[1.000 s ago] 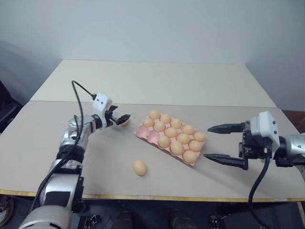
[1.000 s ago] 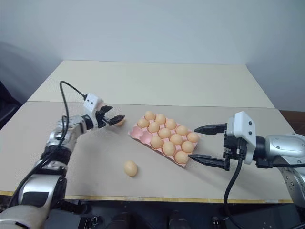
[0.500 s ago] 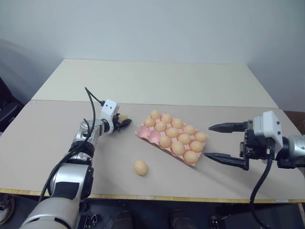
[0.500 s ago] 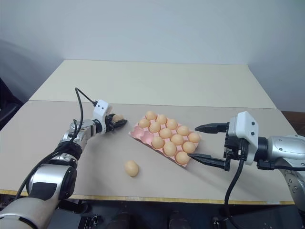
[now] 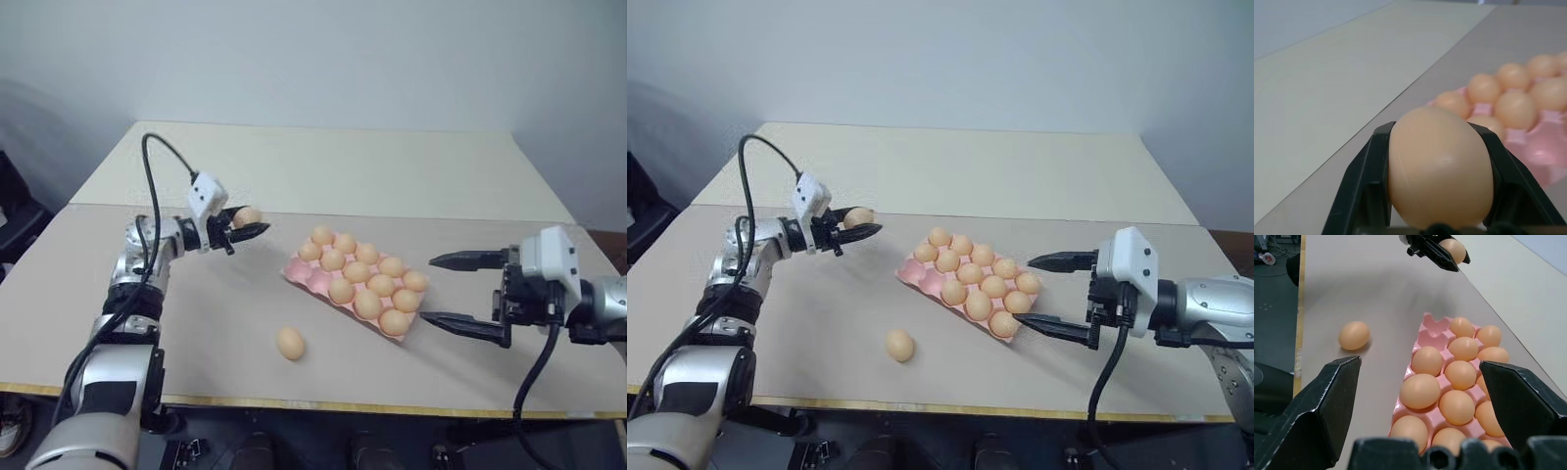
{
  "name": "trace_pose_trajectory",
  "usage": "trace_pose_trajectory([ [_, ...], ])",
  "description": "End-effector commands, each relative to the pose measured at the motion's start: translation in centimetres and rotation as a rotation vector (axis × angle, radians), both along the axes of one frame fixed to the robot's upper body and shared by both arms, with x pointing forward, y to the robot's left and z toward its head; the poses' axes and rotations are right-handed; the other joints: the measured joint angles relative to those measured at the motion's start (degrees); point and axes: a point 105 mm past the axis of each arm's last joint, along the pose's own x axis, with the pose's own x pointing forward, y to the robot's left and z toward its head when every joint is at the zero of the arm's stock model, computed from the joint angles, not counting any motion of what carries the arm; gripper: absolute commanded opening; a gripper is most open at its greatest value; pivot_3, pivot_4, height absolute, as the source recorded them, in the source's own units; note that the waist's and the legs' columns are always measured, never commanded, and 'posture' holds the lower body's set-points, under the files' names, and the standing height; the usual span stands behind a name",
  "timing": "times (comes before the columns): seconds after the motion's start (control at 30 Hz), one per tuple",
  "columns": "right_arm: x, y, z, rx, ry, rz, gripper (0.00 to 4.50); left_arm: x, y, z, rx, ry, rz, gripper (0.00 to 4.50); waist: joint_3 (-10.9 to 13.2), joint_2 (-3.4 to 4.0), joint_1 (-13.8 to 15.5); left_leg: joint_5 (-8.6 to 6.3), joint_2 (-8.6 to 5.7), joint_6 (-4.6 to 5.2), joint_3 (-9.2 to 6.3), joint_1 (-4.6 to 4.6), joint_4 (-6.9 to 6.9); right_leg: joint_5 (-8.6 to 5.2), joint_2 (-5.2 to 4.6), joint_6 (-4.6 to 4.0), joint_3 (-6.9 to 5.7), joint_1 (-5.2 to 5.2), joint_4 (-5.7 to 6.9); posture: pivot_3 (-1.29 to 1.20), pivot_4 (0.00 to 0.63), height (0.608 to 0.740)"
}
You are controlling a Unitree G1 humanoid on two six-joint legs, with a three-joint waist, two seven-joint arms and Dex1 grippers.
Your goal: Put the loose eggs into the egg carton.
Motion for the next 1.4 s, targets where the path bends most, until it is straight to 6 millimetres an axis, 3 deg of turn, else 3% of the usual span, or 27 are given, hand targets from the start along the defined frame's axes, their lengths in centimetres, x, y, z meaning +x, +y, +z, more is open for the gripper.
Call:
trace_pose_trajectory([
  [0.03,-0.1,0.2,0.7,0.008,-0.039,0.008,4.50,-1.9,-3.3,0.1,0.014,-0.003,-0.194,1.94,0.00,0.00,-0.01,0.00,0.00,0.00,0.00,0.00,0.00,0.00,0.00,0.00,0.00,0.00,0.00,0.00,0.150,0.740],
  [0.2,-0.4,0.1,0.7,0.008,-0.042,-0.005,4.50,-2.0,-6.0,-1.1,0.043,0.001,-0.248,1.94,0.00,0.00,-0.76,0.00,0.00,0.01,-0.02,-0.01,0.00,0.00,0.02,0.00,0.02,-0.03,0.01,0.00,0.150,0.740],
  [0.47,-0.7,0.1,0.7,0.010,-0.044,-0.022,4.50,-2.1,-7.3,-2.9,0.112,0.034,-0.297,1.94,0.00,0.00,-0.96,0.00,0.00,0.01,-0.02,0.02,0.00,0.00,0.03,0.00,0.05,-0.02,0.03,0.00,0.150,0.740],
  [0.73,-0.5,0.1,0.7,0.014,-0.047,-0.024,4.50,-1.8,-7.3,-3.4,0.124,0.032,-0.260,4.44,0.00,0.00,-0.65,0.00,-0.01,0.01,-0.02,0.01,0.00,0.00,0.02,0.00,0.04,-0.02,0.02,0.00,0.150,0.740],
  [0.83,-0.4,0.2,0.8,0.014,-0.048,-0.021,4.50,-1.8,-6.8,-2.8,0.100,0.019,-0.243,4.48,0.00,0.00,-0.70,0.00,-0.01,0.01,-0.02,0.01,0.00,0.00,0.02,0.00,0.04,-0.03,0.02,0.00,0.150,0.740],
  [1.0,-0.3,0.3,0.7,0.015,-0.044,-0.010,4.50,-2.1,-3.6,-0.5,0.056,-0.023,-0.194,4.48,0.00,0.00,-1.22,0.00,0.00,0.02,-0.02,0.01,0.00,0.00,0.03,0.00,0.05,-0.05,0.04,0.00,0.150,0.740],
  [1.1,0.0,0.3,0.7,0.018,-0.036,0.004,4.50,-3.1,0.9,1.5,0.054,-0.053,-0.127,4.48,0.00,0.01,-2.04,0.00,0.02,0.02,-0.02,0.03,0.00,0.00,0.03,0.00,0.05,-0.05,0.06,0.00,0.150,0.740],
  [1.3,0.3,0.1,0.8,0.019,-0.017,0.036,4.50,-7.9,8.0,3.1,0.103,-0.048,-0.102,4.48,0.01,0.03,-2.34,0.00,0.06,0.01,0.00,0.08,-0.02,0.00,0.02,-0.01,0.07,-0.05,0.07,0.00,0.150,0.740],
  [1.4,0.1,-0.2,0.7,0.005,0.003,0.061,4.50,-10.8,10.4,3.6,0.107,-0.016,-0.113,4.48,0.01,0.03,-1.99,0.00,0.08,0.01,0.01,0.08,-0.02,-0.01,0.02,-0.01,0.04,-0.03,0.06,0.00,0.150,0.740],
])
